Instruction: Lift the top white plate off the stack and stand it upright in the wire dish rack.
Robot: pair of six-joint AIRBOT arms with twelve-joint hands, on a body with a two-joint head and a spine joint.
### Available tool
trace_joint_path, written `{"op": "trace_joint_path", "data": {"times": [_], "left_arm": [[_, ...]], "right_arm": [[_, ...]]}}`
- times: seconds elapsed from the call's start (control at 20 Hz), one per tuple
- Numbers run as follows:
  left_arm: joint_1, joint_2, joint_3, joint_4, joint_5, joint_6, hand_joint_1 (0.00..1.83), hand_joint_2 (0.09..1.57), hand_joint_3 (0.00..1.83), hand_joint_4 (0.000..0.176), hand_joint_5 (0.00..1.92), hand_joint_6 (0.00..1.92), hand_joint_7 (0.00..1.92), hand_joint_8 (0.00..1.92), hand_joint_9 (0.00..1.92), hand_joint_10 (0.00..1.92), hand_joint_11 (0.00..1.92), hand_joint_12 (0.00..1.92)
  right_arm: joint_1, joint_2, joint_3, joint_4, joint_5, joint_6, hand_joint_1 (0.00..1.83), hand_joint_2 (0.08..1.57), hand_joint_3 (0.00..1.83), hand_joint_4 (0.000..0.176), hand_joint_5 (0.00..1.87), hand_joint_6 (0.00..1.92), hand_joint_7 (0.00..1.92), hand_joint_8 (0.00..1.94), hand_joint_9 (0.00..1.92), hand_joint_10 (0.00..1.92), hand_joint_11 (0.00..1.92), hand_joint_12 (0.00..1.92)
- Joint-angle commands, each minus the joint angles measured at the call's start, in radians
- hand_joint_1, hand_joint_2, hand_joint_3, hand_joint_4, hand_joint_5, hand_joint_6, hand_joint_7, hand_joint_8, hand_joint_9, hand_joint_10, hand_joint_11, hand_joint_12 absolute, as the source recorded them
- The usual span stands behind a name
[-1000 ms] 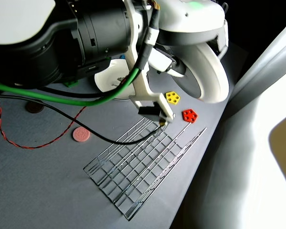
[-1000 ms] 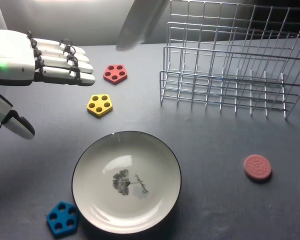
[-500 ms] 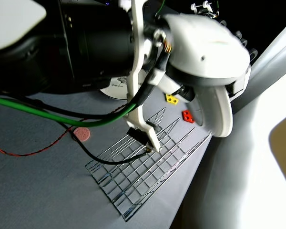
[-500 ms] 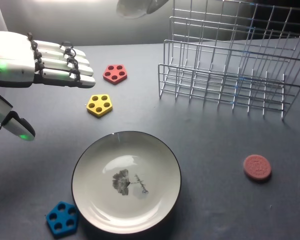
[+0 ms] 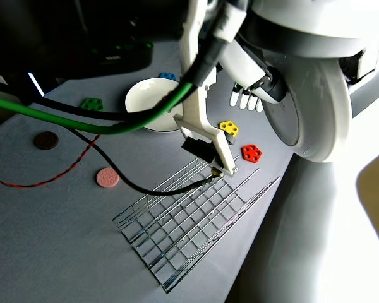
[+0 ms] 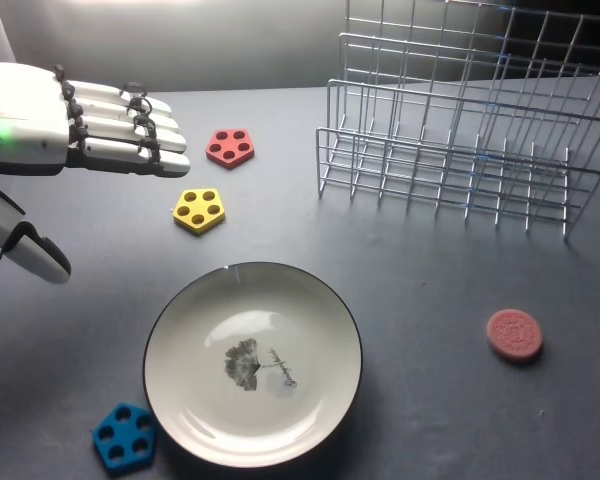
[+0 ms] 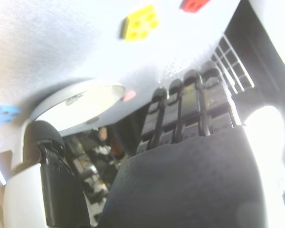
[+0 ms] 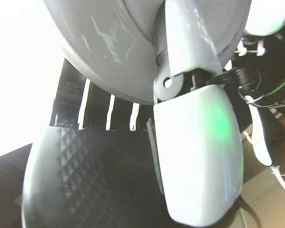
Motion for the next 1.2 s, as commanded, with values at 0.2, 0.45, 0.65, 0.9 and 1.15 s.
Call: {"op": "trace_joint_path", "data": {"times": [0.2,0.45,0.65,0.9,1.15], "left_arm": [[-0.025,0.012,0.001,-0.094,-0.045,0.013,0.38,0.98,0.00,0.000,0.00,0.00,0.00,0.00,0.00,0.00,0.00,0.00],[-0.025,0.013,0.001,-0.105,-0.046,0.013,0.30,0.98,0.00,0.000,0.00,0.00,0.00,0.00,0.00,0.00,0.00,0.00],[-0.025,0.016,0.000,-0.107,-0.048,0.013,0.40,0.97,0.00,0.000,0.00,0.00,0.00,0.00,0.00,0.00,0.00,0.00],[-0.025,0.019,0.000,-0.109,-0.049,0.013,0.37,0.99,0.01,0.000,0.00,0.00,0.00,0.00,0.00,0.00,0.00,0.00],[-0.025,0.019,-0.001,-0.109,-0.046,0.013,0.34,0.97,0.00,0.000,0.00,0.00,0.00,0.00,0.01,0.00,0.03,0.01]], "right_arm": [[0.042,0.034,-0.058,0.044,-0.114,-0.005,1.48,1.13,0.00,0.000,0.78,1.20,0.88,0.86,0.96,0.94,0.82,1.54],[0.074,0.042,-0.111,0.043,-0.173,-0.005,1.48,1.13,0.00,0.000,0.77,1.21,0.89,0.86,0.95,0.95,0.85,1.51],[0.093,0.064,-0.160,0.042,-0.266,-0.005,1.48,1.14,0.00,0.000,0.76,1.26,0.84,0.89,0.92,0.99,0.82,1.54],[0.108,0.075,-0.179,0.057,-0.333,-0.021,1.47,1.17,0.00,0.000,0.73,1.32,0.74,0.97,0.88,1.05,0.83,1.57],[0.111,0.072,-0.176,0.241,-0.360,-0.214,1.50,1.03,0.00,0.000,1.00,0.96,1.14,0.44,1.18,0.60,1.03,1.26]]}}
